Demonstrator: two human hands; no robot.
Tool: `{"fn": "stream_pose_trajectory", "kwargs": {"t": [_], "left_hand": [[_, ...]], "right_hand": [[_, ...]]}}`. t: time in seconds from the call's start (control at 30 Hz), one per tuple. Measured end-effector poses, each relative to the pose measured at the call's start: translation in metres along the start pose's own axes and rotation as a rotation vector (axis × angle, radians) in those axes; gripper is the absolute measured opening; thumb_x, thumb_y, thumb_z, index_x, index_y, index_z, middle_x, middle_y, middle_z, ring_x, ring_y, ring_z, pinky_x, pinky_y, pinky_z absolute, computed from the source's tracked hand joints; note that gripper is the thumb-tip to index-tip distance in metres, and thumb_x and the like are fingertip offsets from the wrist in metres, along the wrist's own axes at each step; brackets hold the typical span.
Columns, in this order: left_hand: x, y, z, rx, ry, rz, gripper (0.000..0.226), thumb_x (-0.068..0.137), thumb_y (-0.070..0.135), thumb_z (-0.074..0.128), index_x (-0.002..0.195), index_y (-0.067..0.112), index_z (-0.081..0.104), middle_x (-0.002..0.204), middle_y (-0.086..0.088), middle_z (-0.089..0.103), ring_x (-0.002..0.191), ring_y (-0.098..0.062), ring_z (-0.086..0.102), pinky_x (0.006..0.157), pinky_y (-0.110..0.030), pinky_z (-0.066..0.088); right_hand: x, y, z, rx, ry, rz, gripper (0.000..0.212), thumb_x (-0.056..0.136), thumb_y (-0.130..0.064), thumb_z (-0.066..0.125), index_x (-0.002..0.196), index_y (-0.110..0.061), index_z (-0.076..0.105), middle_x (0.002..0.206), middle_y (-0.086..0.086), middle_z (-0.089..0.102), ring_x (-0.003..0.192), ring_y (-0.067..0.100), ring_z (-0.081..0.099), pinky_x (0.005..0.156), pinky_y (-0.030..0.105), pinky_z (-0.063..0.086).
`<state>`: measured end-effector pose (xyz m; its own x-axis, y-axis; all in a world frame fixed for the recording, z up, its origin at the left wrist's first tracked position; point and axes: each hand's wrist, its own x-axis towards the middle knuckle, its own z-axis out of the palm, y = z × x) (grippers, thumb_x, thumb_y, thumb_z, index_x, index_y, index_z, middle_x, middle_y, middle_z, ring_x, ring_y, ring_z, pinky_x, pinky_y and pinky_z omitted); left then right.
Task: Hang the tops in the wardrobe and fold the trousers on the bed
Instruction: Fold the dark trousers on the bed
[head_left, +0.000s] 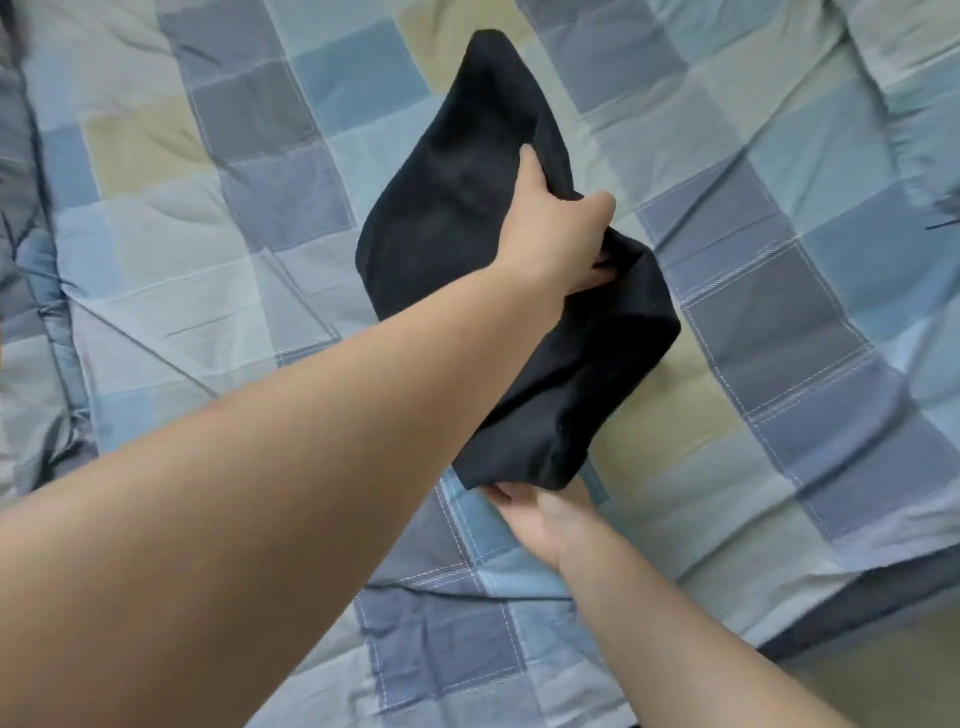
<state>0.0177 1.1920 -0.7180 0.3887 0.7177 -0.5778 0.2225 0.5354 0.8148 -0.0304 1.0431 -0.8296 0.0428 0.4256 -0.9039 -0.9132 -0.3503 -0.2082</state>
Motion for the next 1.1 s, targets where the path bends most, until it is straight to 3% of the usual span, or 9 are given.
{"fn": "stream_pose_trajectory", "kwargs": {"t": [0.13,0.2,0.3,0.47,0.57,0.7,0.8,1.0,1.1], "left_hand": [[0.021,-0.039,0.021,0.105,0.007,-0.092,0.084,0.091,0.016,0.052,0.151,0.038,-0.002,0.09,0.005,0.054,0.082,-0.014,0.058,0.075,-0.032,0.056],[0.021,-0.063,0.01,0.191,0.08,-0.103,0.078,0.091,0.026,0.056,0.152,0.032,0.007,0.115,0.006,0.057,0.098,-0.012,0.059,0.087,-0.032,0.052],[0.012,-0.099,-0.033,0.264,0.371,-0.054,0.058,0.089,0.026,0.058,0.143,0.025,0.037,0.114,0.01,0.06,0.096,-0.009,0.058,0.086,-0.02,0.046],[-0.001,-0.146,-0.101,0.204,0.649,-0.203,0.058,0.086,0.03,0.064,0.138,0.017,0.041,0.133,-0.001,0.051,0.095,-0.015,0.057,0.086,-0.027,0.043],[-0.004,-0.164,-0.118,0.133,0.619,-0.377,0.074,0.08,0.049,0.069,0.14,0.017,0.04,0.136,-0.006,0.048,0.115,-0.022,0.053,0.092,-0.035,0.045],[-0.004,-0.174,-0.127,-0.102,0.423,-0.398,0.045,0.086,0.041,0.067,0.121,0.013,0.059,0.099,0.002,0.068,0.075,-0.007,0.064,0.068,-0.021,0.049],[-0.008,-0.175,-0.132,-0.138,0.337,-0.372,0.015,0.091,0.031,0.063,0.091,0.016,0.063,0.089,0.005,0.07,0.071,-0.006,0.067,0.062,-0.02,0.053],[-0.057,-0.198,-0.169,0.007,0.332,-0.432,0.021,0.083,0.039,0.07,0.086,0.018,0.065,0.09,-0.002,0.064,0.078,-0.018,0.051,0.063,-0.028,0.036],[-0.112,-0.224,-0.183,0.083,0.242,-0.544,0.017,0.089,0.034,0.066,0.093,0.017,0.065,0.095,-0.004,0.061,0.074,-0.016,0.048,0.061,-0.026,0.032]], "right_hand": [[0.01,-0.049,-0.045,-0.064,0.102,-0.067,0.025,0.1,-0.013,0.036,0.096,-0.015,0.06,0.093,0.005,0.065,0.089,0.021,0.06,0.088,0.036,0.046],[0.012,-0.088,-0.067,-0.128,0.216,-0.173,0.028,0.1,-0.018,0.034,0.119,-0.014,0.055,0.103,0.004,0.064,0.1,0.02,0.06,0.093,0.035,0.043],[0.014,-0.143,-0.085,-0.233,0.326,-0.332,0.039,0.1,-0.028,0.041,0.138,-0.018,0.043,0.133,0.006,0.055,0.12,0.019,0.054,0.095,0.034,0.041],[0.019,-0.178,-0.06,-0.476,0.165,-0.287,0.054,0.092,-0.052,0.051,0.139,-0.028,0.042,0.133,-0.001,0.053,0.12,0.014,0.051,0.105,0.048,0.036],[0.031,-0.163,-0.039,-0.527,0.069,-0.238,0.047,0.085,-0.055,0.059,0.125,-0.03,0.054,0.115,-0.01,0.065,0.101,0.012,0.061,0.087,0.042,0.051],[0.047,-0.152,-0.036,-0.478,0.195,-0.264,0.036,0.079,-0.049,0.071,0.105,-0.026,0.061,0.105,-0.007,0.069,0.088,0.012,0.066,0.07,0.027,0.055],[0.04,-0.146,-0.038,-0.559,0.219,-0.173,0.023,0.083,-0.047,0.065,0.082,-0.026,0.056,0.074,-0.011,0.058,0.062,0.005,0.05,0.046,0.018,0.034],[0.002,-0.075,-0.07,-0.448,0.199,0.022,0.009,0.089,-0.033,0.062,0.089,-0.026,0.057,0.079,-0.005,0.061,0.063,0.008,0.055,0.045,0.016,0.044],[-0.032,-0.024,-0.105,-0.342,0.201,0.118,0.01,0.09,-0.025,0.062,0.099,-0.02,0.061,0.095,0.0,0.068,0.079,0.012,0.063,0.065,0.022,0.053]]}}
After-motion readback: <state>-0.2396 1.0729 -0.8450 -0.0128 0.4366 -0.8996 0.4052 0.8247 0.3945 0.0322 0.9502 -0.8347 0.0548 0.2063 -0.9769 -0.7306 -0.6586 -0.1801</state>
